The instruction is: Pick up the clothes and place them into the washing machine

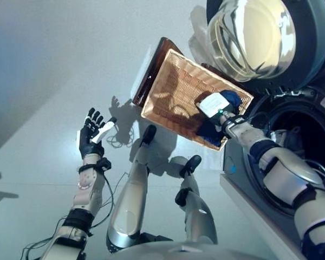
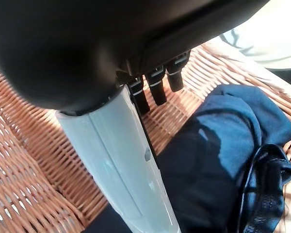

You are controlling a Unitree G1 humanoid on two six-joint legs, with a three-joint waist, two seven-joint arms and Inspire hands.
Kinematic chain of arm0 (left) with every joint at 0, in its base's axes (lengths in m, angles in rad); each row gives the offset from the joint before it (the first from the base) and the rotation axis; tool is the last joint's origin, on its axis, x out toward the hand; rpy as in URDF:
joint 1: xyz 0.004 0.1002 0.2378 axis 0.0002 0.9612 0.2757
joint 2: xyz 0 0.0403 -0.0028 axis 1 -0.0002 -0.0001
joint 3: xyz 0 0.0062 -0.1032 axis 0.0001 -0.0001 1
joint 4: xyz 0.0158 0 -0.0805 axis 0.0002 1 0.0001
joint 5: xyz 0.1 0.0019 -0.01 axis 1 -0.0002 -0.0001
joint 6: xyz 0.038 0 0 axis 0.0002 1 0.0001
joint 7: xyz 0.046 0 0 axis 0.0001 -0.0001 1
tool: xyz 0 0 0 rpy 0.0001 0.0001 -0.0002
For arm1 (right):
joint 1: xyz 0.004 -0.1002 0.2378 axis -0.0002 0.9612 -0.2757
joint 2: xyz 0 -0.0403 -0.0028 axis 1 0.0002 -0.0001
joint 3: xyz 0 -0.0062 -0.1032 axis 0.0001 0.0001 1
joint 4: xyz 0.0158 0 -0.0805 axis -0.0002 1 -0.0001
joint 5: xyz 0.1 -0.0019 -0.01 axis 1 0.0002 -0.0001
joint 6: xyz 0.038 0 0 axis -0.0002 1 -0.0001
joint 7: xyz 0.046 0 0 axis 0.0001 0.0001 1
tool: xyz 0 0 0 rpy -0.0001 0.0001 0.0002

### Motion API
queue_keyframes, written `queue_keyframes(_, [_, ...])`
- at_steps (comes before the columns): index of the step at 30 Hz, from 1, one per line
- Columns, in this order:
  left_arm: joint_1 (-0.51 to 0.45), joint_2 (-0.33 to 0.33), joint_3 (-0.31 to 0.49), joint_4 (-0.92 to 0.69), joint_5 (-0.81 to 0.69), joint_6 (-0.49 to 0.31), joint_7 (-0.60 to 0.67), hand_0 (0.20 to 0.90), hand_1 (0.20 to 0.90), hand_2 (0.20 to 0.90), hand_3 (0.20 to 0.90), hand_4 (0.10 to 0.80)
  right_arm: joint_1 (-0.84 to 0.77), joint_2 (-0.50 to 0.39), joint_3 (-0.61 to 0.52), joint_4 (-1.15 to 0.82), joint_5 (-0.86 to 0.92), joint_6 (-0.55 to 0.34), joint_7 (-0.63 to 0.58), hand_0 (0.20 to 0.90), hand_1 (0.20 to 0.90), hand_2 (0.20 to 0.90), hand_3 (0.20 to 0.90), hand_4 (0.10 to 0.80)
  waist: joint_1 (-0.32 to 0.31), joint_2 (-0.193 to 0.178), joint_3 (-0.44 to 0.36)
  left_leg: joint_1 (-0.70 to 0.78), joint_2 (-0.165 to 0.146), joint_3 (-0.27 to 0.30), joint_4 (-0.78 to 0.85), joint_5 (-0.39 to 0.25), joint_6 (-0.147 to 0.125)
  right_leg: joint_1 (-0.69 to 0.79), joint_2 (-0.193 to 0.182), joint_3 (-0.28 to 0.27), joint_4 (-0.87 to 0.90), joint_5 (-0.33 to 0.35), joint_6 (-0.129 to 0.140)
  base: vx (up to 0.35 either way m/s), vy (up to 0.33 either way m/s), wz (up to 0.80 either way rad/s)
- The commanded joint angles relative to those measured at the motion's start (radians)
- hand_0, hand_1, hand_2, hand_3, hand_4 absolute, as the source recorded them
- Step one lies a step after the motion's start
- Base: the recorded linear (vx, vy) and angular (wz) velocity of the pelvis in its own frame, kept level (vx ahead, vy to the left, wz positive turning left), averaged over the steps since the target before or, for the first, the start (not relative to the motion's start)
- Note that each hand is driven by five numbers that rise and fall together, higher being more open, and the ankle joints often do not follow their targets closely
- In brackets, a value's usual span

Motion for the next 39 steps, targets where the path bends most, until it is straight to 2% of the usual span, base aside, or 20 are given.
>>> queue_keyframes(1, [0.036,0.021,0.021,-0.06,-0.004,-0.08,0.013,0.9,0.9,0.9,0.9,0.8,-0.021,-0.059,0.015,0.008,0.014,0.013,-0.015,0.9,0.9,0.9,0.9,0.8,0.014,-0.001,-0.018,0.01,-0.071,-0.022,-0.085,0.0,-0.045,0.121,0.027,0.003,0.014,-0.049,0.001,-0.052,-0.01,0.02])
queue_keyframes(20, [0.027,0.026,0.024,-0.071,-0.001,-0.081,0.002,0.9,0.9,0.9,0.9,0.8,0.056,-0.048,0.002,0.003,0.026,-0.012,0.015,0.9,0.9,0.9,0.9,0.8,0.003,0.013,-0.003,0.006,-0.065,-0.011,-0.085,0.008,-0.04,0.099,0.03,0.014,0.033,-0.052,-0.002,-0.007,0.0,0.0])
queue_keyframes(21, [0.031,0.025,0.027,-0.075,-0.006,-0.082,0.001,0.9,0.9,0.9,0.9,0.8,0.058,-0.053,-0.001,0.003,0.024,-0.011,0.016,0.741,0.741,0.741,0.741,0.686,0.003,0.015,0.0,0.005,-0.067,-0.011,-0.085,0.008,-0.041,0.098,0.03,0.013,0.032,-0.053,-0.002,0.0,0.0,0.0])
queue_keyframes(22, [0.033,0.023,0.029,-0.08,-0.008,-0.082,0.002,0.9,0.9,0.9,0.9,0.8,0.059,-0.055,-0.003,0.002,0.025,-0.011,0.016,0.466,0.466,0.466,0.466,0.49,0.003,0.016,0.001,0.004,-0.068,-0.012,-0.085,0.008,-0.041,0.098,0.03,0.013,0.031,-0.052,-0.002,0.0,0.0,0.0])
queue_keyframes(23, [0.035,0.022,0.031,-0.078,-0.009,-0.08,0.002,0.9,0.9,0.9,0.9,0.8,0.056,-0.057,-0.003,0.001,0.025,-0.012,0.016,0.236,0.236,0.236,0.236,0.325,0.002,0.018,0.002,0.003,-0.069,-0.013,-0.085,0.009,-0.041,0.097,0.03,0.012,0.031,-0.052,-0.001,0.0,0.0,0.0])
queue_keyframes(24, [0.034,0.022,0.031,-0.078,-0.009,-0.08,0.002,0.9,0.9,0.9,0.9,0.8,0.056,-0.057,-0.002,0.001,0.025,-0.012,0.016,0.2,0.2,0.2,0.2,0.3,0.002,0.018,0.002,0.003,-0.069,-0.014,-0.085,0.009,-0.041,0.097,0.03,0.012,0.031,-0.052,-0.001,0.0,0.0,0.0])
queue_keyframes(39, [0.029,0.024,0.039,-0.071,-0.006,-0.08,0.015,0.9,0.9,0.9,0.9,0.8,0.023,-0.076,0.002,0.021,-0.027,0.03,-0.013,0.2,0.2,0.2,0.2,0.3,0.001,0.025,0.008,0.003,-0.072,-0.015,-0.085,0.01,-0.04,0.091,0.03,0.017,0.035,-0.052,-0.002,0.0,0.002,-0.02])
